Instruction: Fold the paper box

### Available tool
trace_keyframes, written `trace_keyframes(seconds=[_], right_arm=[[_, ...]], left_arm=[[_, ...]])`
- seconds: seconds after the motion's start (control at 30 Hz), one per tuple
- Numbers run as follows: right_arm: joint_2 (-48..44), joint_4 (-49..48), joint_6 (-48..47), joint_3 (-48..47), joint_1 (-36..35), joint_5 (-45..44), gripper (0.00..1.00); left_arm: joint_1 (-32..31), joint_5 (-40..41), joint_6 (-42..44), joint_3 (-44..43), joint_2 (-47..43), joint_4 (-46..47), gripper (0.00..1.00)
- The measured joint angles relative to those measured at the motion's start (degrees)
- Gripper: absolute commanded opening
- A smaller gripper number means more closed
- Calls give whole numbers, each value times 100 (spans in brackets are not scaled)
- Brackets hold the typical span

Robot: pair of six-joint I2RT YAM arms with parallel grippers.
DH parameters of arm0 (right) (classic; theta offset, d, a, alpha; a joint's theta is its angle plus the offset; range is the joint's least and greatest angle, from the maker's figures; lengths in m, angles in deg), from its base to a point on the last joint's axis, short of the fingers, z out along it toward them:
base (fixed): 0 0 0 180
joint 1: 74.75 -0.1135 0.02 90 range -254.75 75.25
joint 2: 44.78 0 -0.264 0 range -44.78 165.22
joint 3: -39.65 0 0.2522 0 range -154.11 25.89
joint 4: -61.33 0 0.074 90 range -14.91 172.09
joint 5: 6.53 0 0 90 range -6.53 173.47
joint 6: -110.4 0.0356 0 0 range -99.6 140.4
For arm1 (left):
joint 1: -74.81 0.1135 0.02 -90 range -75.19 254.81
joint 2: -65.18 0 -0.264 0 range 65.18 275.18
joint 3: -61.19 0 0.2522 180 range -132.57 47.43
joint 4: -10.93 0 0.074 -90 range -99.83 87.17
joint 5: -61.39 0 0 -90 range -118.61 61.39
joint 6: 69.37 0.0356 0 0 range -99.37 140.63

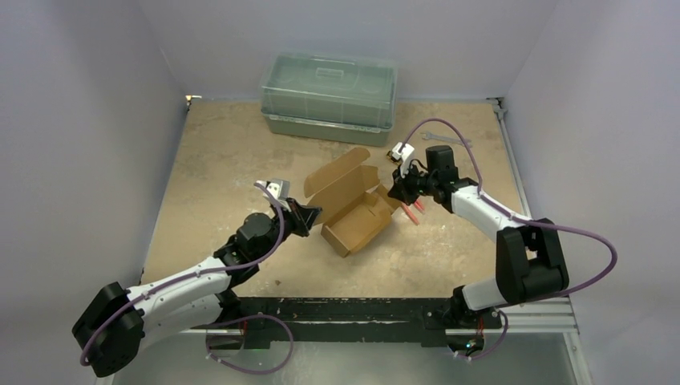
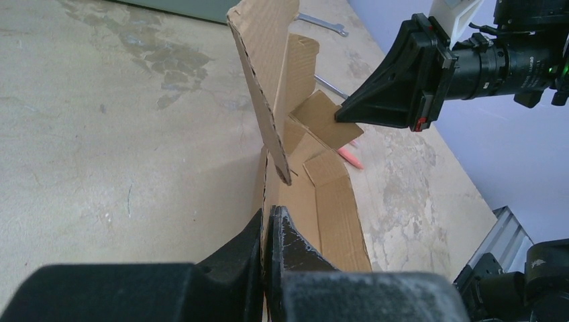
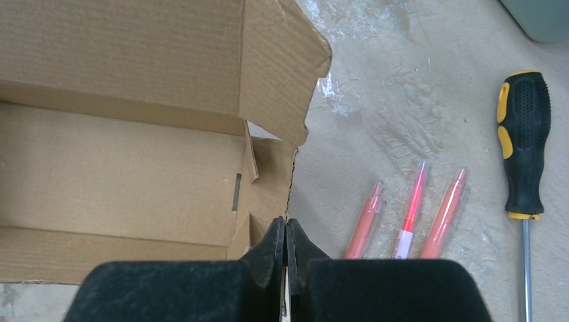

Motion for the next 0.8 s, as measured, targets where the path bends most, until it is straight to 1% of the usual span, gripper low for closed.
trace_keyframes(seconds=[0.13, 0.3, 0.6, 0.8], right_arm=[[20, -35, 52, 35, 0, 2, 0], [-63, -33, 31, 44, 0, 116, 0], [-682, 120, -245, 44, -7, 214, 0], [-741, 186, -358, 44, -39, 48, 0]], left_arm=[[2, 20, -85, 181, -87, 111, 0], [0, -50, -66, 168, -35, 116, 0], [2, -420, 363, -623, 553, -170, 0], [2, -592, 684, -1010, 892, -186, 0]])
